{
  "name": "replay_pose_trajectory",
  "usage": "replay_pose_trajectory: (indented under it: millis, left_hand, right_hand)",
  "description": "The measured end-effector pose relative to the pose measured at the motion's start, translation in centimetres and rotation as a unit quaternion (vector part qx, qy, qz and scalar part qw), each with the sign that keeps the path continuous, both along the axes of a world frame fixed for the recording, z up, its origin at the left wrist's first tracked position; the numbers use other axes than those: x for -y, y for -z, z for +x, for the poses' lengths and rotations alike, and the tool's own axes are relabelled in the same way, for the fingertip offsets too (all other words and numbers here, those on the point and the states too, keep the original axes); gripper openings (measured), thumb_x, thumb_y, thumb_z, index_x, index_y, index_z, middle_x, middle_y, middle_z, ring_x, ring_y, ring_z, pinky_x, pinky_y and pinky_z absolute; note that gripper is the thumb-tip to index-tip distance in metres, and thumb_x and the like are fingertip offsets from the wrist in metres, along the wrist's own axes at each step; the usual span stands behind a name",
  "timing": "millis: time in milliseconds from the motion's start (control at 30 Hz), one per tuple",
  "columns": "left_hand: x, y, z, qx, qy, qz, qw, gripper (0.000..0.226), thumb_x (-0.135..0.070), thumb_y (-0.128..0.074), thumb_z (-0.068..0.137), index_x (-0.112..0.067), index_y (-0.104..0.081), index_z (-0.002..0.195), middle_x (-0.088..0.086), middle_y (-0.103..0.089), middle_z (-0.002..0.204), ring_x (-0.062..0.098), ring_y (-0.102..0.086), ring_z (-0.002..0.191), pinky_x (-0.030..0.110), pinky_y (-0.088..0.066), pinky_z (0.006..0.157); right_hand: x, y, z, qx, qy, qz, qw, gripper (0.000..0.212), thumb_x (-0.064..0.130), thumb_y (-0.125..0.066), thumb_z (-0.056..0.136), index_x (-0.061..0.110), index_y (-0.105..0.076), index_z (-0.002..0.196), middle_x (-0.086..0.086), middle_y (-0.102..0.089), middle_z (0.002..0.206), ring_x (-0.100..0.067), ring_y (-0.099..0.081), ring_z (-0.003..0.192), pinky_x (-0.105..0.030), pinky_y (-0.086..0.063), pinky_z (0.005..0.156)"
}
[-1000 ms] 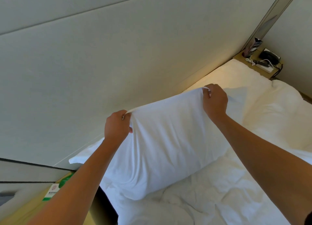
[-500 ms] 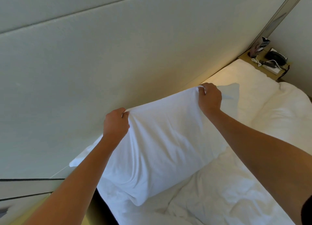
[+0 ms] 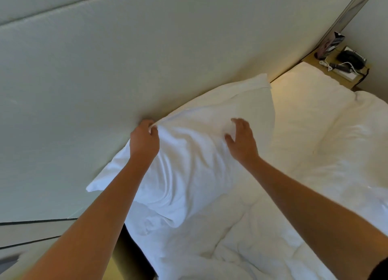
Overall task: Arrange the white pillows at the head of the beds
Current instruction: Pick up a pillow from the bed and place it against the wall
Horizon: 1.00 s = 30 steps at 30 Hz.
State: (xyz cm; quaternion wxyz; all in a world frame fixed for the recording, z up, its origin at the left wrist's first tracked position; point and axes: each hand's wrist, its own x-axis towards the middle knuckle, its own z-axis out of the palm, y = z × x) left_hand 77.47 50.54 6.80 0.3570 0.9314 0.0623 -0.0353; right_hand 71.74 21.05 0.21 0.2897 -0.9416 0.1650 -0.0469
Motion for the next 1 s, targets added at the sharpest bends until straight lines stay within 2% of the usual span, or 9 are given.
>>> replay_pose_trajectory:
  millis: [67, 133, 267, 300, 367, 467, 767, 900, 1000]
  left_hand:
    - [0.0, 0.5, -1.1, -0.012, 0.016, 0.0, 1.0, 0.052, -0.027, -0.054, 0.104, -0.009, -0.044, 0.151, 0.022, -0.057, 0.139, 0.039, -0.056, 0.127, 0.042, -0.045, 0.101]
    - [-0.1, 1.7, -3.3, -0.003, 0.045, 0.038, 0.998, 0.071, -0.033, -0.056, 0.103, -0.013, -0.024, 0.162, 0.02, -0.033, 0.161, 0.037, -0.044, 0.142, 0.044, -0.043, 0.109]
    - [2.4, 3.0, -8.3, 0.029, 0.134, 0.069, 0.988, 0.091, -0.039, -0.06, 0.098, -0.031, 0.003, 0.164, 0.006, 0.011, 0.173, 0.033, -0.037, 0.149, 0.045, -0.057, 0.088]
    - [2.8, 3.4, -9.4, 0.028, 0.161, 0.088, 0.983, 0.094, -0.04, -0.061, 0.097, -0.033, 0.005, 0.164, 0.006, 0.012, 0.173, 0.033, -0.038, 0.148, 0.045, -0.058, 0.086]
    - [2.5, 5.0, -11.2, 0.013, 0.22, 0.141, 0.965, 0.093, -0.04, -0.061, 0.097, -0.032, 0.003, 0.164, 0.01, 0.01, 0.173, 0.035, -0.033, 0.151, 0.046, -0.055, 0.101]
    - [0.7, 7.4, -12.1, 0.014, 0.302, 0.234, 0.924, 0.087, -0.042, -0.058, 0.099, -0.028, -0.002, 0.165, 0.016, 0.008, 0.172, 0.036, -0.013, 0.158, 0.05, -0.035, 0.12]
    - [-1.6, 10.2, -9.2, 0.069, 0.378, 0.327, 0.863, 0.082, -0.038, -0.063, 0.094, -0.025, -0.021, 0.163, 0.021, 0.009, 0.171, 0.039, 0.008, 0.159, 0.064, -0.015, 0.123]
    - [-2.2, 10.8, -7.9, 0.072, 0.385, 0.348, 0.852, 0.08, -0.037, -0.061, 0.094, -0.022, -0.023, 0.163, 0.021, 0.011, 0.171, 0.039, 0.009, 0.159, 0.064, -0.012, 0.123]
    - [-2.4, 11.0, -7.8, 0.052, 0.393, 0.362, 0.844, 0.08, -0.043, -0.056, 0.097, -0.024, -0.016, 0.164, 0.02, 0.013, 0.171, 0.038, 0.009, 0.159, 0.065, -0.012, 0.122]
  right_hand:
    - [-2.4, 3.3, -4.4, -0.06, 0.028, 0.032, 0.997, 0.07, 0.027, -0.07, 0.098, 0.008, -0.04, 0.158, -0.02, -0.038, 0.16, -0.039, -0.038, 0.149, -0.045, -0.037, 0.121]
    - [-4.9, 5.8, -8.2, -0.114, 0.071, 0.073, 0.988, 0.083, 0.038, -0.072, 0.096, 0.014, -0.03, 0.163, -0.019, -0.029, 0.166, -0.039, -0.035, 0.151, -0.045, -0.037, 0.12]
    - [-6.2, 7.2, -9.5, -0.177, 0.148, 0.185, 0.955, 0.117, 0.068, -0.074, 0.083, 0.031, -0.001, 0.168, -0.016, -0.017, 0.172, -0.04, -0.039, 0.15, -0.048, -0.041, 0.117]
    - [-6.5, 7.4, -9.4, -0.187, 0.167, 0.201, 0.947, 0.126, 0.073, -0.074, 0.079, 0.032, 0.005, 0.168, -0.017, -0.021, 0.17, -0.04, -0.041, 0.149, -0.047, -0.041, 0.116]
    - [-7.8, 8.1, -9.4, -0.206, 0.207, 0.248, 0.924, 0.137, 0.08, -0.074, 0.071, 0.034, 0.014, 0.166, -0.019, -0.032, 0.165, -0.041, -0.045, 0.146, -0.047, -0.043, 0.114]
    - [-9.4, 9.3, -9.0, -0.205, 0.231, 0.27, 0.912, 0.142, 0.088, -0.07, 0.064, 0.04, 0.021, 0.162, -0.022, -0.04, 0.159, -0.043, -0.05, 0.142, -0.047, -0.046, 0.11]
    - [-10.7, 8.7, -3.2, -0.173, 0.222, 0.287, 0.916, 0.139, 0.072, -0.081, 0.071, 0.047, 0.022, 0.161, -0.019, -0.037, 0.163, -0.044, -0.049, 0.141, -0.058, -0.057, 0.101]
    - [-10.6, 8.8, -2.1, -0.2, 0.224, 0.271, 0.915, 0.14, 0.07, -0.082, 0.072, 0.042, 0.021, 0.163, -0.019, -0.042, 0.16, -0.041, -0.051, 0.14, -0.055, -0.058, 0.101]
    - [-10.0, 8.5, -2.7, -0.211, 0.211, 0.268, 0.916, 0.134, 0.068, -0.081, 0.076, 0.037, 0.013, 0.166, -0.014, -0.045, 0.161, -0.039, -0.048, 0.145, -0.046, -0.05, 0.112]
